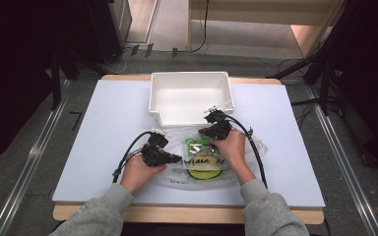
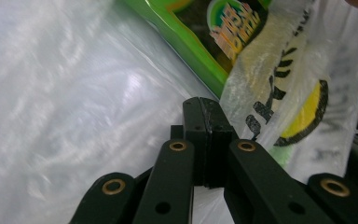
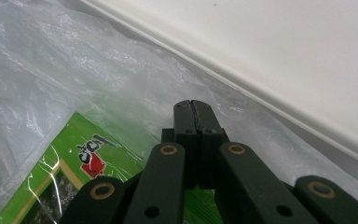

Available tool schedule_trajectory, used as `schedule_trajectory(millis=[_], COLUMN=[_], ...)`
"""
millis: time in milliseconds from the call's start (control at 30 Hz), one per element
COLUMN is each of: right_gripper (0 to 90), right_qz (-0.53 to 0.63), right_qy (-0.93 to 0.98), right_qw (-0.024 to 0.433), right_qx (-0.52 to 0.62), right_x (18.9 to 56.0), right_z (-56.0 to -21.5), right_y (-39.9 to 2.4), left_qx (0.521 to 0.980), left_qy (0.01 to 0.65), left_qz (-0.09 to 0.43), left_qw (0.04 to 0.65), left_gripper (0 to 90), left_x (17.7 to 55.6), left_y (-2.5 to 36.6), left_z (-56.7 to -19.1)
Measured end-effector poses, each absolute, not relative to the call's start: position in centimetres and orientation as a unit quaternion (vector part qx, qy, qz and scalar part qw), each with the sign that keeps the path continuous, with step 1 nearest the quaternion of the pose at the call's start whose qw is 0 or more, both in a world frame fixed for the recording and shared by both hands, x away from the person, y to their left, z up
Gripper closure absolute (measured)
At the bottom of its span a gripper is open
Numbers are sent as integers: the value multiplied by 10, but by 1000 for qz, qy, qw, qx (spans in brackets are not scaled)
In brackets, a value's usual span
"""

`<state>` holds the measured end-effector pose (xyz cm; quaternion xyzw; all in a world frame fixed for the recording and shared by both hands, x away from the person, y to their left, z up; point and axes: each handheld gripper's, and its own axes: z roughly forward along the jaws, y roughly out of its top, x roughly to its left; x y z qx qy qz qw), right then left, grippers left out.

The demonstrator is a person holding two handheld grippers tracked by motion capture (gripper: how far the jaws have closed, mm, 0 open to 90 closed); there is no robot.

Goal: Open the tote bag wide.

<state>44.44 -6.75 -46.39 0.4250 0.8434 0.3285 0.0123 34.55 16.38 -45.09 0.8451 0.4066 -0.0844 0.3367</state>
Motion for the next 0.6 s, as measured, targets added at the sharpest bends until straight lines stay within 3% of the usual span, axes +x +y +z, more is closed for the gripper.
schedule_trajectory(millis=[600], right_gripper=[900], right_qz=[335], right_qy=[833], right_qw=[38], right_qx=[438], right_x=[438], right_z=[-465], right_y=[-64], left_qx=[851], left_qy=[374], left_qz=[-108], left_qw=[353], left_gripper=[900], left_x=[294], left_y=[164], left_z=[-456])
